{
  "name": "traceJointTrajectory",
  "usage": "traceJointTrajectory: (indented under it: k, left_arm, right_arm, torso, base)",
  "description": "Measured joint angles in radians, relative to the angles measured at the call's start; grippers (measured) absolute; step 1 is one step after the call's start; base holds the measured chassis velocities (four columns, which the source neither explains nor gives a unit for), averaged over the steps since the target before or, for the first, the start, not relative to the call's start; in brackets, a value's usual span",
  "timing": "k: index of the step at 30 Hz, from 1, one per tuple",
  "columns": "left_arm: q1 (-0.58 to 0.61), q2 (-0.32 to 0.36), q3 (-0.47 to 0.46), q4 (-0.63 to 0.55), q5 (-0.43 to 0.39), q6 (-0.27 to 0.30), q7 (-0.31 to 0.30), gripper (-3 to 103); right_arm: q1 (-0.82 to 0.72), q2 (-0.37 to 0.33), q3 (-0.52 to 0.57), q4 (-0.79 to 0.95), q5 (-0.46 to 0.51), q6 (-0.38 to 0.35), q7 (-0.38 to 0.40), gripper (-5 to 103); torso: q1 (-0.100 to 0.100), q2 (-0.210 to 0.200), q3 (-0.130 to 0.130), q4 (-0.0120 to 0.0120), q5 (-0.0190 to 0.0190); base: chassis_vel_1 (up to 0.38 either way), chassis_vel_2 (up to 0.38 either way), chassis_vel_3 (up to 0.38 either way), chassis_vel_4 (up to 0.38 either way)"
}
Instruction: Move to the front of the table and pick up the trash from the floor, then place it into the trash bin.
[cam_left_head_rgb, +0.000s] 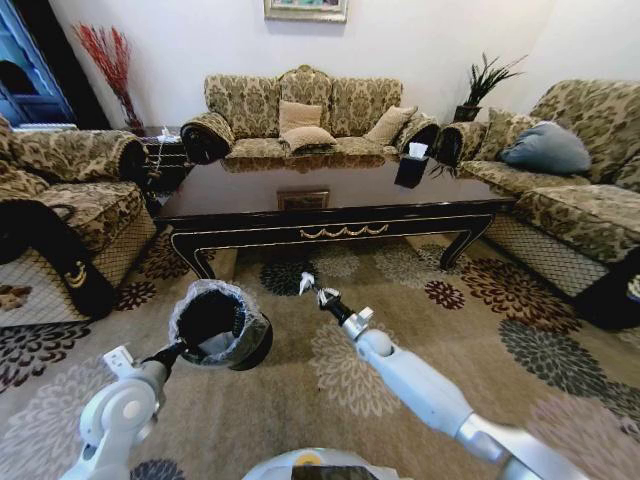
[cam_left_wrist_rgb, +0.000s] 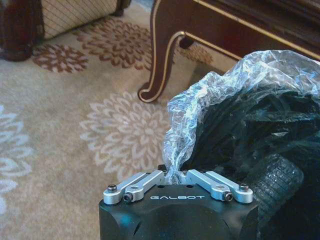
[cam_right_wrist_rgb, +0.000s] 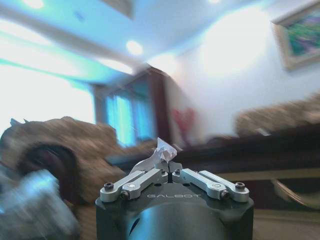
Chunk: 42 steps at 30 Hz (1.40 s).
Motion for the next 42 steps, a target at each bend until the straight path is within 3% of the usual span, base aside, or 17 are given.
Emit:
traceJointTrajectory:
  k: [2, 4, 5, 8, 13, 26, 28, 30, 34, 36, 40, 42]
  left_arm:
    - [0.001, -0.002, 0.015, 0.000, 0.003, 0.002, -0.002, 2]
    - [-0.008, -0.010, 0.048, 0.013, 0.006, 0.003, -0.007, 2]
    - [-0.008, -0.010, 0.048, 0.013, 0.006, 0.003, -0.007, 2]
    - [-0.033, -0.026, 0.100, 0.050, 0.020, 0.004, -0.015, 2]
    - [-0.061, -0.052, 0.163, 0.062, 0.032, 0.009, -0.024, 2]
    - [-0.089, -0.101, 0.240, 0.023, 0.044, 0.020, -0.036, 2]
    - [-0.089, -0.101, 0.240, 0.024, 0.046, 0.020, -0.036, 2]
    - [-0.089, -0.101, 0.240, 0.025, 0.046, 0.020, -0.036, 2]
    - [-0.087, -0.097, 0.232, 0.031, 0.048, 0.020, -0.036, 2]
    - [-0.087, -0.096, 0.229, 0.033, 0.048, 0.020, -0.035, 2]
    - [-0.083, -0.086, 0.207, 0.047, 0.051, 0.019, -0.032, 2]
    - [-0.082, -0.085, 0.201, 0.047, 0.050, 0.019, -0.031, 2]
  right_arm:
    - [0.000, -0.007, -0.015, 0.033, 0.026, 0.012, -0.050, 0]
    - [0.000, -0.010, -0.055, 0.071, 0.045, 0.035, -0.162, 0]
    - [0.000, -0.010, -0.055, 0.071, 0.045, 0.035, -0.162, 0]
    - [-0.001, -0.004, -0.101, 0.100, 0.030, 0.051, -0.257, 0]
    - [0.002, -0.001, -0.146, 0.102, -0.034, 0.060, -0.301, 0]
    - [0.032, 0.016, -0.161, 0.029, -0.058, 0.067, -0.329, -2]
    - [0.033, 0.014, -0.161, 0.026, -0.058, 0.067, -0.331, 8]
    - [0.033, 0.013, -0.160, 0.025, -0.057, 0.067, -0.333, 8]
    - [0.033, 0.010, -0.154, 0.019, -0.057, 0.065, -0.338, 30]
    - [0.032, 0.009, -0.152, 0.019, -0.058, 0.065, -0.338, 30]
    - [0.029, 0.002, -0.145, 0.023, -0.059, 0.065, -0.341, 51]
    - [0.027, 0.002, -0.142, 0.023, -0.059, 0.065, -0.341, 57]
  torso:
    - [0.000, 0.000, 0.000, -0.0001, 0.0000]
    - [0.000, 0.000, 0.000, 0.0001, 0.0002]
    - [0.000, 0.000, 0.000, 0.0001, 0.0002]
    - [0.000, 0.000, 0.000, 0.0000, -0.0001]
    - [0.000, 0.000, 0.000, -0.0001, -0.0001]
    - [0.000, 0.000, 0.000, -0.0002, 0.0000]
    - [0.000, 0.000, 0.000, 0.0001, -0.0001]
    - [0.000, 0.000, 0.000, 0.0000, -0.0003]
    - [0.000, 0.000, 0.000, -0.0001, -0.0001]
    - [0.000, 0.000, 0.000, 0.0000, -0.0001]
    - [0.000, 0.000, 0.000, -0.0001, -0.0002]
    - [0.000, 0.000, 0.000, 0.0000, -0.0001]
  base:
    - [0.000, 0.000, 0.000, 0.000]
    - [0.000, 0.000, 0.000, 0.000]
    - [0.000, 0.000, 0.000, 0.000]
    - [0.000, 0.000, 0.000, 0.000]
    - [0.000, 0.000, 0.000, 0.000]
    - [0.000, 0.000, 0.000, 0.000]
    - [0.000, 0.000, 0.000, 0.000]
    - [0.000, 0.000, 0.000, 0.000]
    - [0.000, 0.000, 0.000, 0.000]
    - [0.000, 0.000, 0.000, 0.000]
    - [0.000, 0.000, 0.000, 0.000]
    - [0.000, 0.000, 0.000, 0.000]
